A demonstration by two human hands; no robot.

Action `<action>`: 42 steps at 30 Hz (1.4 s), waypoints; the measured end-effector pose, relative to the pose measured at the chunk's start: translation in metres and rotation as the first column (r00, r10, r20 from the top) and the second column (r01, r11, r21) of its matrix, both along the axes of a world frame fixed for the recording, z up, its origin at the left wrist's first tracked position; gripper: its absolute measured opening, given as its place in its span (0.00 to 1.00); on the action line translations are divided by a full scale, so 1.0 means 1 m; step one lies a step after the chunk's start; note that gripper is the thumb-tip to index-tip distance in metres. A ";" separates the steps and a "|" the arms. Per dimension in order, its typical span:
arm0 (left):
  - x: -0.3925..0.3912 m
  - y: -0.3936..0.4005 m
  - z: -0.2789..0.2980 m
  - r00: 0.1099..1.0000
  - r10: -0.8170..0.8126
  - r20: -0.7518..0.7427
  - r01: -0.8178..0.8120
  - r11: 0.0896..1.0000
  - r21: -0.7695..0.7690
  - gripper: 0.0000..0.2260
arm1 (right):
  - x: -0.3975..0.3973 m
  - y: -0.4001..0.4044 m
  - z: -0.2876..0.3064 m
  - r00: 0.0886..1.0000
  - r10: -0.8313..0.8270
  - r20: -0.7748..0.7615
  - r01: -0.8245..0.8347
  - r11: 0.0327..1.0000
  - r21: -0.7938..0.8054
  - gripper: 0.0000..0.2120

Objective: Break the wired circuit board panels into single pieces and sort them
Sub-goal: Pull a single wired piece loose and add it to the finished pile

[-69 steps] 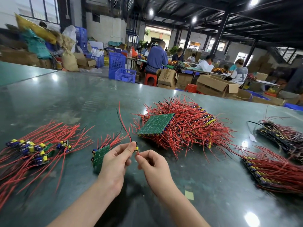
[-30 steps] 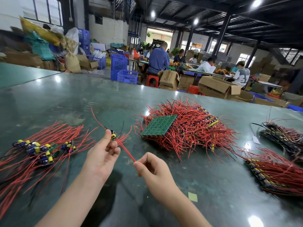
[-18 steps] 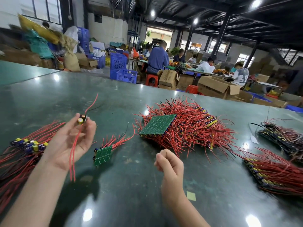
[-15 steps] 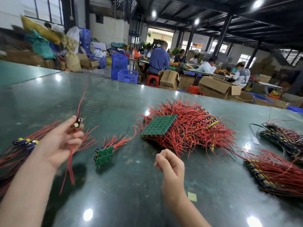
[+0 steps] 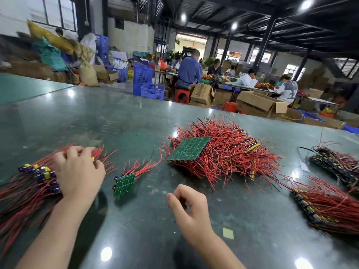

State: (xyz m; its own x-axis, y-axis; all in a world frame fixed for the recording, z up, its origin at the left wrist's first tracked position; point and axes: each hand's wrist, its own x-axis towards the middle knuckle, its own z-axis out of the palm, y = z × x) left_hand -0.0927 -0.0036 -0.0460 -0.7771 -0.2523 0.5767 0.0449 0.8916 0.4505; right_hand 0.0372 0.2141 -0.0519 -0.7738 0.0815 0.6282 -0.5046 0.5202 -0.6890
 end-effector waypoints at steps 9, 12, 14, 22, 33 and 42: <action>0.014 0.014 0.007 0.999 0.027 -0.023 -0.022 0.984 0.178 0.11 | 0.000 0.001 0.001 1.000 0.007 -0.005 -0.007 0.998 0.063 0.16; 0.017 0.010 0.013 0.990 0.110 -0.085 -0.070 0.923 0.377 0.15 | 0.000 0.000 0.001 1.000 0.006 0.001 -0.006 0.998 0.070 0.15; 0.016 0.006 0.019 0.963 0.142 -0.231 0.009 0.835 0.550 0.20 | 0.000 0.000 0.001 1.000 0.005 0.006 -0.005 0.998 0.064 0.15; 0.018 0.011 0.020 0.916 0.105 -0.387 0.162 0.787 0.596 0.22 | 0.000 0.000 0.003 0.999 -0.004 0.045 0.001 0.998 0.067 0.15; 0.025 0.045 0.000 0.838 -0.372 0.399 0.319 0.928 0.194 0.09 | -0.008 0.000 0.001 0.935 0.024 0.354 -0.002 0.998 -0.061 0.14; 0.053 0.088 -0.009 0.718 -0.633 -0.289 0.645 0.761 -0.065 0.09 | -0.014 -0.007 0.008 0.732 0.408 0.545 0.056 0.761 -0.646 0.14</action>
